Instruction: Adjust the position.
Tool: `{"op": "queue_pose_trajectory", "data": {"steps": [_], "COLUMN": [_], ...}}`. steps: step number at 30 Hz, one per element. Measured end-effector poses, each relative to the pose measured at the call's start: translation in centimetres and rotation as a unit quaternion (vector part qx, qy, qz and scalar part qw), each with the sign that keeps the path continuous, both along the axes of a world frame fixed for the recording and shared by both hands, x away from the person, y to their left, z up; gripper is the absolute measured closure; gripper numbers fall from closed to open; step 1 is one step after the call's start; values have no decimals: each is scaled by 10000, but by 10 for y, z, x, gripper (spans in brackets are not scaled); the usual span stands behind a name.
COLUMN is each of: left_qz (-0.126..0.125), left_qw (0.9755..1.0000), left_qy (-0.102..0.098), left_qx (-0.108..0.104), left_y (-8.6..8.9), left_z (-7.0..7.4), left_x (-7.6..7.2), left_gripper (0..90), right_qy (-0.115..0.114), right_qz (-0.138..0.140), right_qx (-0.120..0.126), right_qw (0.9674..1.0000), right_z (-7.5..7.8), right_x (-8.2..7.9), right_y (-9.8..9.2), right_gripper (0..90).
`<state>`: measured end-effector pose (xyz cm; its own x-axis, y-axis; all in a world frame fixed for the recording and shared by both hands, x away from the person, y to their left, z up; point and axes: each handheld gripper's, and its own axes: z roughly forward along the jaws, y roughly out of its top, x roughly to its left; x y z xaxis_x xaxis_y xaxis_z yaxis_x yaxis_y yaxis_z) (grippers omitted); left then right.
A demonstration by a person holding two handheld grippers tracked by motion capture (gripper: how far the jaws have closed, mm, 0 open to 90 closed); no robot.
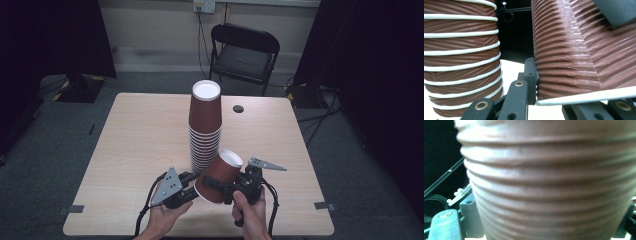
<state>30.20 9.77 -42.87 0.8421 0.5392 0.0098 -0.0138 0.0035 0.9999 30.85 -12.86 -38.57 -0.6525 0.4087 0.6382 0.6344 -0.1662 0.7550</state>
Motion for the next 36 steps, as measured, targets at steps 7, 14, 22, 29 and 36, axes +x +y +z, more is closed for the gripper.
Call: {"op": "queue_pose_trajectory", "data": {"steps": [7,14,22,29,36], "left_qz": [-53,-110,-152,-246,-334], "left_qw": [9998,9990,9990,9984,9981], "left_qy": [183,436,426,516,519], "left_qx": [-36,-75,-2,-37,23], "left_y": [2,3,4,4,3], "left_z": [-2,-3,-4,-5,-6], "left_x": [2,3,2,3,0], "left_gripper": [818,832,836,836,837], "right_qy": [-3,7,-12,-44,-257], "right_qz": [-6,-48,-69,-140,-339], "right_qx": [65,86,88,198,202], "right_qw": [10000,10000,9999,9997,9989], "right_z": [-2,-4,-4,-1,7], "right_x": [3,6,7,8,10], "right_y": [-2,-8,-8,-13,-24], "right_gripper": [124,115,114,118,132]}}
